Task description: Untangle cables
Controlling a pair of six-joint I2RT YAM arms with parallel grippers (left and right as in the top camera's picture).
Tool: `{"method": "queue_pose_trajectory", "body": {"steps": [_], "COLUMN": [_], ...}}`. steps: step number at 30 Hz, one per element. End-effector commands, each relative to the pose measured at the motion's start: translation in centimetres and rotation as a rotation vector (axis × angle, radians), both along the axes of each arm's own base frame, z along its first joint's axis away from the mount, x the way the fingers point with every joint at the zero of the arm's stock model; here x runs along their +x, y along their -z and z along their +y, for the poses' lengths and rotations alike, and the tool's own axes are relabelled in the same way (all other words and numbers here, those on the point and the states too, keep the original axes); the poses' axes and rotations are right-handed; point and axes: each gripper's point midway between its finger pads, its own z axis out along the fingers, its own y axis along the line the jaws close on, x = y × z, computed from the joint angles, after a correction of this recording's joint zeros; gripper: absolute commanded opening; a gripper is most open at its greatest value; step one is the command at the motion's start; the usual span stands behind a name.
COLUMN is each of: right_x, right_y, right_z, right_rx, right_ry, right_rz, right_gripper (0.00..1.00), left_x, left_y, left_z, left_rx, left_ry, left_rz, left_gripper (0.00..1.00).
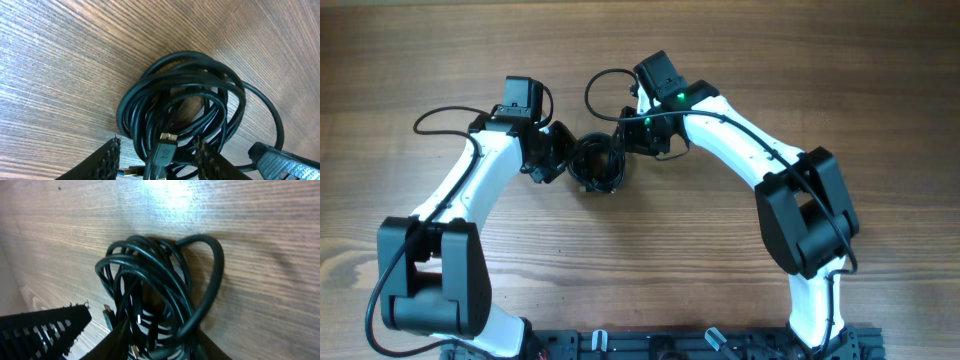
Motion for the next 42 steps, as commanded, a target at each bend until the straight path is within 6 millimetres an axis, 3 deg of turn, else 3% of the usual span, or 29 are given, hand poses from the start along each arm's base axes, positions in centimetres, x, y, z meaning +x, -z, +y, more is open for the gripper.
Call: {"method": "queue_pose_trajectory", "body": {"steps": [1,8,11,12,14,17,20,23,25,29,32,35,39,42], "right_x": [0.2,0.4,0.5,0.6,0.8,1.1,0.8,0.0,-1.2,-2.0,-1.6,-1.8,-3.2,-3.5], "right_y": [1.3,3.0,3.6,3.6,2.8,0.5,-4.5,-9.6,-14.1,-19.0,-20.3,-20.2,-20.3,-19.6], "right_z": [0.3,0.5,0.6,0.6,0.8,1.0,1.5,0.8,0.3,-0.7,-2.2,-3.1,-2.7,-3.2], "right_rx": [0.011,0.003,0.004,0.004,0.011,0.050,0.133,0.160,0.208,0.216,0.165,0.169,0.222,0.184], "right_ry": [0.003,0.003,0.001,-0.009,-0.045,-0.110,-0.233,-0.288,-0.323,-0.309,-0.264,-0.260,-0.357,-0.385], "right_rz": [0.016,0.027,0.029,0.020,-0.022,-0.094,-0.207,-0.311,-0.390,-0.505,-0.548,-0.522,-0.518,-0.521], "right_gripper": [0.32,0.30,0.18,0.08,0.04,0.04,0.04,0.04,0.04,0.04,0.04,0.04,0.04,0.04], "left_x": [0.5,0.5,0.5,0.5,0.5,0.5,0.7,0.9,1.1,1.4,1.6,1.9,2.6,3.4], "left_y": [0.3,0.3,0.3,0.3,0.3,0.3,0.2,0.0,-0.2,-0.3,-0.7,-1.8,-3.9,-6.6], "left_z": [-0.1,-0.1,-0.1,-0.1,0.0,0.0,-0.1,-0.6,-0.8,-0.9,-1.6,-2.9,-3.2,-2.6], "left_rx": [0.006,0.007,0.006,0.007,0.008,0.009,0.013,-0.002,-0.008,-0.017,-0.044,-0.111,-0.157,-0.183], "left_ry": [-0.008,-0.008,-0.007,-0.007,-0.005,0.000,0.029,0.091,0.111,0.113,0.166,0.265,0.315,0.304], "left_rz": [-0.002,-0.002,-0.001,-0.001,-0.002,-0.004,-0.021,-0.048,-0.068,-0.079,-0.109,-0.173,-0.264,-0.357], "left_gripper": [0.53,0.55,0.55,0.55,0.56,0.56,0.55,0.54,0.54,0.54,0.52,0.51,0.52,0.55]}}
